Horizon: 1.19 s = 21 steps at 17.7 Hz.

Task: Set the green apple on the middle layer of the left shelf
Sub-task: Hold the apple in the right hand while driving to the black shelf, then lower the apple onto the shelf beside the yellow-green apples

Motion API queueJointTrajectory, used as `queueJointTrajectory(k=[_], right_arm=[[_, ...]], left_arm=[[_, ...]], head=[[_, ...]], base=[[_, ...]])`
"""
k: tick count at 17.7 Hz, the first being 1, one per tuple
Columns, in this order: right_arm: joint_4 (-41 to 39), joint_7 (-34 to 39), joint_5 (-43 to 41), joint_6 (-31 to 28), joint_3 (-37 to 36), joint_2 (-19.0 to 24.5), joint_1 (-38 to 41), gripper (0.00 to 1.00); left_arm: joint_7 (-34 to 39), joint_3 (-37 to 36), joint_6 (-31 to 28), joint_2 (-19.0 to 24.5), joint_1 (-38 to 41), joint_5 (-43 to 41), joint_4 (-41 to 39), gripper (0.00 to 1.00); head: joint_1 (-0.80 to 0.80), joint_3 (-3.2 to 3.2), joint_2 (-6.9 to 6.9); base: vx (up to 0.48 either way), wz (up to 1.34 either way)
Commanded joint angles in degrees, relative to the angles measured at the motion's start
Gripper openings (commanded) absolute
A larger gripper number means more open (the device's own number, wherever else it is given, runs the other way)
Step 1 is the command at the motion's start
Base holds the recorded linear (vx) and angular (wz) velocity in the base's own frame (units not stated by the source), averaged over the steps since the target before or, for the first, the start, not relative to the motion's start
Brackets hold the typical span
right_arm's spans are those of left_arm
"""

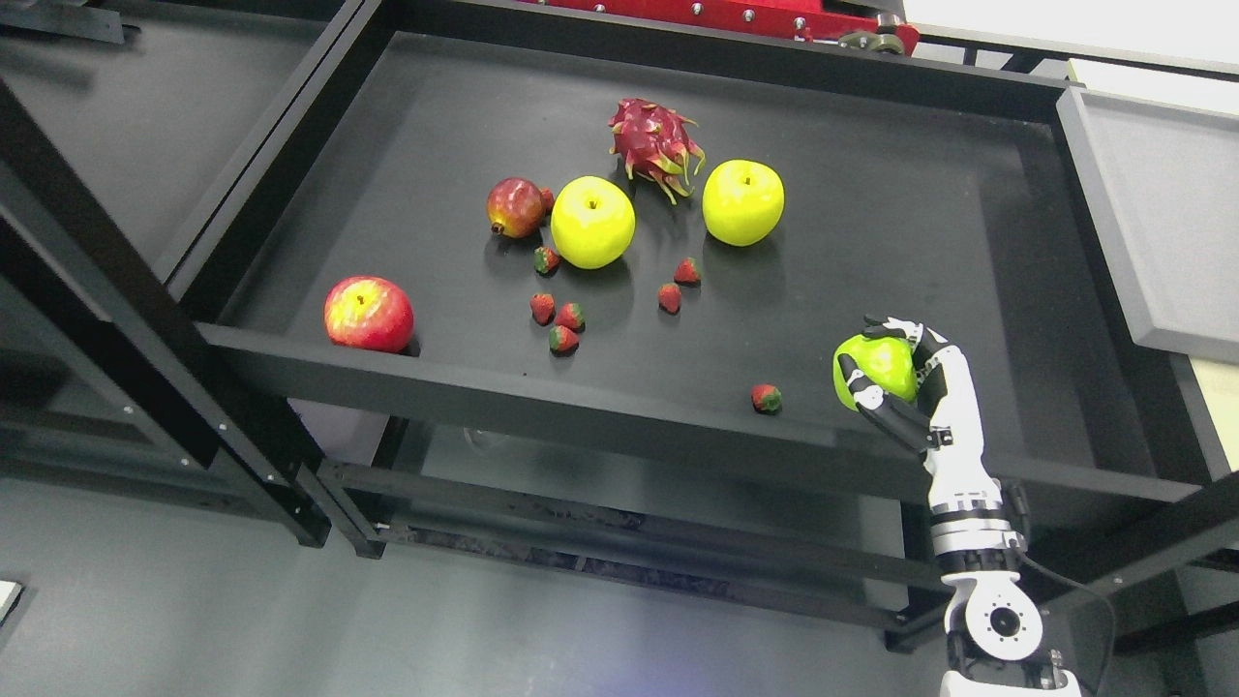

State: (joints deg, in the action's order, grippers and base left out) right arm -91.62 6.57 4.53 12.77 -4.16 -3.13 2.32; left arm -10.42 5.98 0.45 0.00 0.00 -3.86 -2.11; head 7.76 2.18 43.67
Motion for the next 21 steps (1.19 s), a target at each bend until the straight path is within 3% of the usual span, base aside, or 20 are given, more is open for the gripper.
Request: queueJointTrajectory(k=[1, 5, 9, 15, 21], right_arm=[[0.04, -0.25, 0.04, -0.02, 0.03, -0.04, 0.06, 0.00], [0.39, -0.42, 1.52, -0.99, 0.11, 0.14, -1.52, 0.00], [3.37, -0.95, 8.12, -3.97, 0.38, 0.75, -3.81, 0.00], [3.91, -1.04, 8.39, -4.24, 0.20, 0.84, -3.90, 0.00], [10.30, -0.33, 9.88, -7.48, 2.13, 1.89, -9.42, 0.00]], left_arm=[[-0.04, 0.00, -0.01, 1.00, -1.23, -0.01, 0.00, 1.00], [-0.04, 0.00, -0.01, 1.00, -1.23, -0.01, 0.00, 1.00], [-0.04, 0.00, -0.01, 1.00, -1.23, -0.01, 0.00, 1.00], [-0.04, 0.00, -0.01, 1.00, -1.23, -0.01, 0.00, 1.00], [-0.04, 0.00, -0.01, 1.00, -1.23, -0.01, 0.00, 1.00]], head=[[0.00, 0.00, 0.00], [0.00, 0.00, 0.00], [0.00, 0.00, 0.00], [0.00, 0.00, 0.00], [0.00, 0.00, 0.00]], base=[[0.218, -0.07], [0.252, 0.04], [0.227, 0.04], [0.150, 0.00], [0.070, 0.00]])
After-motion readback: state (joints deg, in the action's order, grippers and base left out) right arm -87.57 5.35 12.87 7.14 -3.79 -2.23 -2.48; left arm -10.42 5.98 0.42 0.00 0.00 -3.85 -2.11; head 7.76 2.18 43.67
